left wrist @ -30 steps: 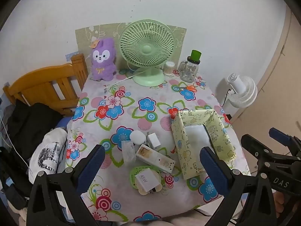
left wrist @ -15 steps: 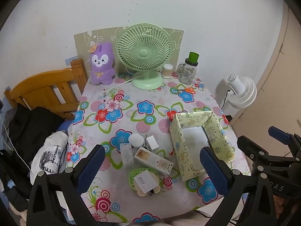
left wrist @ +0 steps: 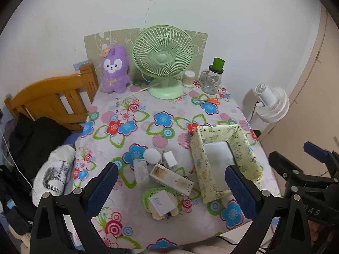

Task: Organize rigid objects

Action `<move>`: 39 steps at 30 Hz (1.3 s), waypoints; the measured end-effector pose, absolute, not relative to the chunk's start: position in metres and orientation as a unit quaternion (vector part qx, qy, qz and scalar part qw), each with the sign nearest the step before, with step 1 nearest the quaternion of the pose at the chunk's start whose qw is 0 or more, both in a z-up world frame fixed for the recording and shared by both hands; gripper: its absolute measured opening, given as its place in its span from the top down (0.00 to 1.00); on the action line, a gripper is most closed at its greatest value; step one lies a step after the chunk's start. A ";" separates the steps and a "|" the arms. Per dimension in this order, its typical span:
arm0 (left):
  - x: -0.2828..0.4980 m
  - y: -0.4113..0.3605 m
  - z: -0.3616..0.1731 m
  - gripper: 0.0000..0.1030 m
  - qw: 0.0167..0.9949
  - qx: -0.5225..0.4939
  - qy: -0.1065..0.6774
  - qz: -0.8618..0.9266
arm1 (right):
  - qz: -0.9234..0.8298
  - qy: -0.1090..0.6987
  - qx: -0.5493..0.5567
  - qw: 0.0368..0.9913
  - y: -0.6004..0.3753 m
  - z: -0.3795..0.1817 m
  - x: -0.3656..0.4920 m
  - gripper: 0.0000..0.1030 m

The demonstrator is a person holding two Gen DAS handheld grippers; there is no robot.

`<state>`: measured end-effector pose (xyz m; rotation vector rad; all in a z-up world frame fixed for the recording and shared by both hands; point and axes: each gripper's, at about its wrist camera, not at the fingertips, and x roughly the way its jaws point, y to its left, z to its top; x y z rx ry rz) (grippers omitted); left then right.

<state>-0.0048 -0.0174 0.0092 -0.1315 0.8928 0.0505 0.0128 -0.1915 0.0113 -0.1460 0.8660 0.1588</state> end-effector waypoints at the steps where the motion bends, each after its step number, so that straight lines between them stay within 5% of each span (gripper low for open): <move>1: -0.005 -0.018 0.009 0.01 0.900 -0.063 0.430 0.025 | 0.077 0.419 -0.071 0.902 -0.191 0.011 0.012 0.01; 39: -0.004 -0.018 0.005 0.01 0.900 -0.072 0.430 0.015 | 0.075 0.432 -0.057 0.897 -0.195 0.007 0.011 0.01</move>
